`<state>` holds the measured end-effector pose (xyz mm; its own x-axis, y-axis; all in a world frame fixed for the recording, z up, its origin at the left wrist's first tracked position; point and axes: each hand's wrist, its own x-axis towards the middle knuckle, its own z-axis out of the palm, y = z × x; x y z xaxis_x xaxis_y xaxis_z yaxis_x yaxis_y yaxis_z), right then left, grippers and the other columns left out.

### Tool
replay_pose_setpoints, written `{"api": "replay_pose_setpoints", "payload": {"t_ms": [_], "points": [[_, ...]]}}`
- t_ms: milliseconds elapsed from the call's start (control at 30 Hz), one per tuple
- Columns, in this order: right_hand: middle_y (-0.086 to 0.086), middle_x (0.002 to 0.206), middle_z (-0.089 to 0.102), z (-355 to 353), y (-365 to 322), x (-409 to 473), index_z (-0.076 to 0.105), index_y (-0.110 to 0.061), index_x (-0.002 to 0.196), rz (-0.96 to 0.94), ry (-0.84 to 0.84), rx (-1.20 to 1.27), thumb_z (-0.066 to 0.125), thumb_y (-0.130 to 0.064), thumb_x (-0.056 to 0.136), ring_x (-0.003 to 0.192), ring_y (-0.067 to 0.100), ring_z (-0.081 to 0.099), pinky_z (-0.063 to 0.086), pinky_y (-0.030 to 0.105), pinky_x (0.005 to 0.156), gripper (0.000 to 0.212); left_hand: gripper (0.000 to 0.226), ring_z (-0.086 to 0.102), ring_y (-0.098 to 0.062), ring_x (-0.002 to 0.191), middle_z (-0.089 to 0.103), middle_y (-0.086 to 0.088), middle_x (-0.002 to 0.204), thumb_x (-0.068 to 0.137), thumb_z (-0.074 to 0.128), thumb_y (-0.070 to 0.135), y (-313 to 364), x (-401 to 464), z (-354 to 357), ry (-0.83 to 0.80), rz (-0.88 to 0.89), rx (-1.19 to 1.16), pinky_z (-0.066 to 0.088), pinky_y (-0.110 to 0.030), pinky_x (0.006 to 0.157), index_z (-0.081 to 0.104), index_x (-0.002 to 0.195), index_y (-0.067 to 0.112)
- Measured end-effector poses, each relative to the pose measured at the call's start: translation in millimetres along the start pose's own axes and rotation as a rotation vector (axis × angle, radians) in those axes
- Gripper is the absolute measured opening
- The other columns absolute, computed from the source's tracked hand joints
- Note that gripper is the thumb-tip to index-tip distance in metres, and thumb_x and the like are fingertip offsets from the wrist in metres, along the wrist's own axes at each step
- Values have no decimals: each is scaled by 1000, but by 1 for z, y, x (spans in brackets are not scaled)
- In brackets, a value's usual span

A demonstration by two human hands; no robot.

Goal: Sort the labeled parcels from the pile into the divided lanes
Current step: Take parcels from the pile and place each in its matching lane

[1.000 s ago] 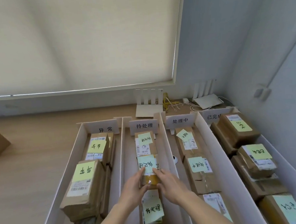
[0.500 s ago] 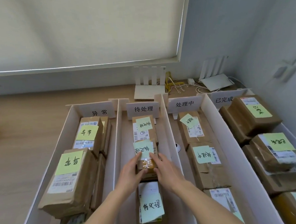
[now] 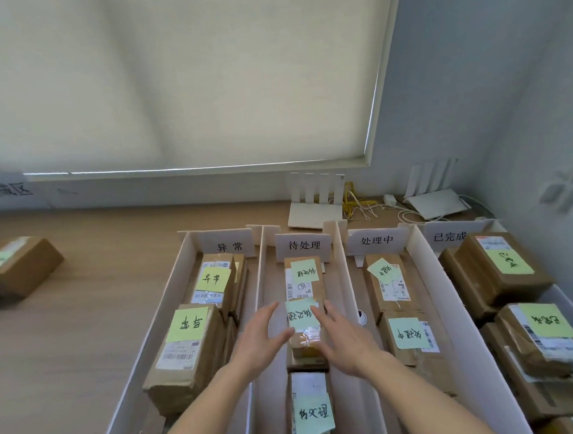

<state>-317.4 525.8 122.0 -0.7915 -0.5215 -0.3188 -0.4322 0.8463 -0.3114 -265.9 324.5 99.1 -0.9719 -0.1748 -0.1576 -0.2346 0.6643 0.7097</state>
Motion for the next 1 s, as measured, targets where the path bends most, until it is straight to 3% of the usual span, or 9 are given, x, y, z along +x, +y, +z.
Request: {"api": "replay_pose_setpoints", "payload": {"t_ms": [100, 300, 400, 500, 733, 1000], "points": [[-1, 171, 1, -50, -39, -8, 5, -31, 163, -69, 73, -96, 48, -45, 104, 150, 27, 30, 37, 40, 114, 74, 74, 34, -8, 142, 36, 12, 156, 91, 61, 56, 23, -21, -62, 87, 28, 11, 33, -36, 117, 32, 153, 28], [-3, 171, 2, -147, -167, -29, 10, -28, 163, -274, 221, -195, 49, -46, 103, 155, 21, 18, 21, 37, 122, 73, 64, 47, -9, 130, 49, 4, 147, 91, 67, 44, 59, -82, -213, 329, 47, 39, 34, -18, 103, 46, 146, 21], [-3, 171, 3, -176, -248, -40, 12, -28, 163, -376, 268, -237, 52, -48, 101, 155, 19, 17, 17, 36, 124, 76, 62, 50, -17, 130, 52, -2, 146, 91, 68, 43, 57, -135, -294, 443, 31, 51, 38, -30, 109, 49, 144, 18], [-4, 171, 5, -189, -341, -57, 12, -28, 163, -482, 308, -288, 53, -48, 100, 155, 16, 15, 13, 34, 126, 78, 62, 49, -17, 131, 51, 1, 146, 91, 66, 47, 34, -206, -374, 571, -6, 104, 38, -30, 109, 48, 145, 22], [-4, 170, 9, -144, -575, -127, 18, -29, 161, -750, 366, -310, 52, -47, 101, 155, 15, 14, 13, 35, 125, 72, 63, 46, -16, 135, 49, 5, 149, 87, 66, 53, -85, -405, -516, 762, -210, 205, 40, -32, 108, 49, 144, 30], [-2, 168, 19, -38, -776, -204, 23, -26, 160, -950, 319, -401, 54, -48, 98, 153, 18, 20, 17, 36, 122, 72, 63, 44, -15, 137, 43, 7, 152, 89, 61, 59, -209, -583, -592, 828, -374, 326, 39, -32, 110, 49, 144, 32]]}}
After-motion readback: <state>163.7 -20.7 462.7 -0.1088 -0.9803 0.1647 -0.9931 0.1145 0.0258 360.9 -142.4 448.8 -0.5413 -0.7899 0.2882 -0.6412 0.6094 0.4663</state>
